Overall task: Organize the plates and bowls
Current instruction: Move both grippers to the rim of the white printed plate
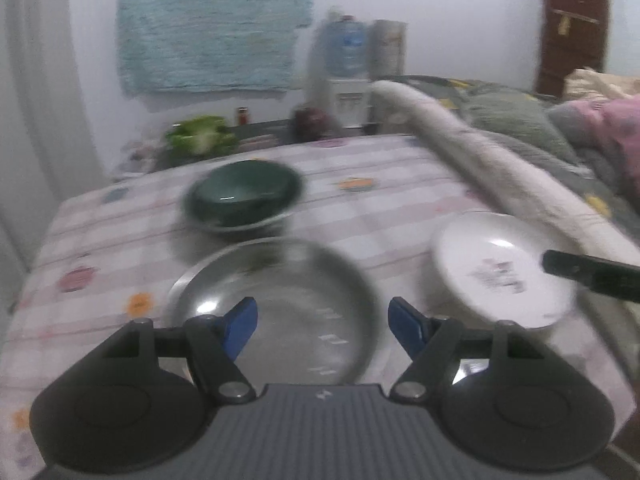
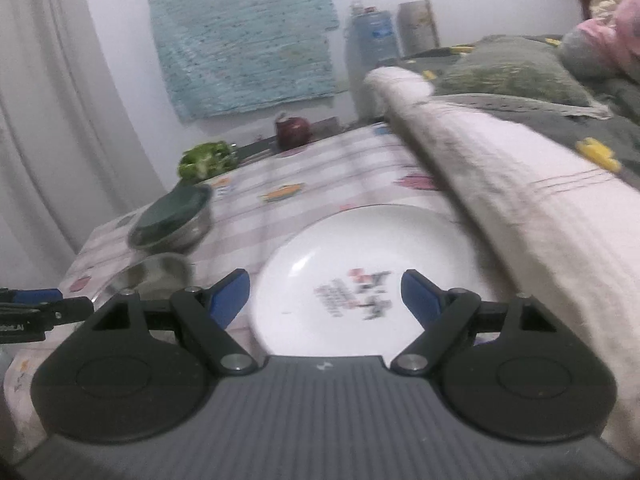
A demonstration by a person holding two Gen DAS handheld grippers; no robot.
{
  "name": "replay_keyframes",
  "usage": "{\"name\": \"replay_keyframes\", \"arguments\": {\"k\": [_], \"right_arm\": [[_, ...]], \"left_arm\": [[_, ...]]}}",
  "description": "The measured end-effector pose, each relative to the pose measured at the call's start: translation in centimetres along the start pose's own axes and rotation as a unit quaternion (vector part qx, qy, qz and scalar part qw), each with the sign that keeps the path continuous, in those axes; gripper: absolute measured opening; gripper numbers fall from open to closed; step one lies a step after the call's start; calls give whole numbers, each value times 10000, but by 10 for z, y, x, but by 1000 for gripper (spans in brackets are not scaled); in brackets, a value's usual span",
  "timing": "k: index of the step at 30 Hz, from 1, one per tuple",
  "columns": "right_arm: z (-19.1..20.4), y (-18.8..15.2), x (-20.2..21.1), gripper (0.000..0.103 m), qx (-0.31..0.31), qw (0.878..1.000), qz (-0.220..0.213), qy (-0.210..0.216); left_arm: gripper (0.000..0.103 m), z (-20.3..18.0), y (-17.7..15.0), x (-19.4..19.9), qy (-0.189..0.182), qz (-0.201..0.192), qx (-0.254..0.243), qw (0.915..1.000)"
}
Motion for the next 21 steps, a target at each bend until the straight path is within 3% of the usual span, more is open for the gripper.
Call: {"name": "replay_keyframes", "arguments": {"k": [5, 11, 15, 21], "right_arm": [[-32, 13, 3, 78, 335, 9994, 24, -126], [-60, 22, -20, 64, 431, 9986, 299, -57], [-68, 21, -38, 54, 469, 9978, 475, 29], [-78, 17, -65, 47, 499, 9961, 725, 81]], "left_arm": [[72, -55, -1, -21, -338, -33, -35, 9994], [63, -97, -19, -59, -422, 203, -103, 9988], [59, -107, -29, -76, -454, 402, 48, 9981], [51, -111, -37, -92, -465, 561, 142, 9972]]}}
Point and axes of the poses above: each gripper's, at about its wrist camera, not at the fingertips, and x roughly against the way its jaws point, z to its left, y to its top, the point moved 7 cm from there along -x, roughly the way its jaws point, and after that the axes turned 9 degrees about -z, right-handed, at the moved point
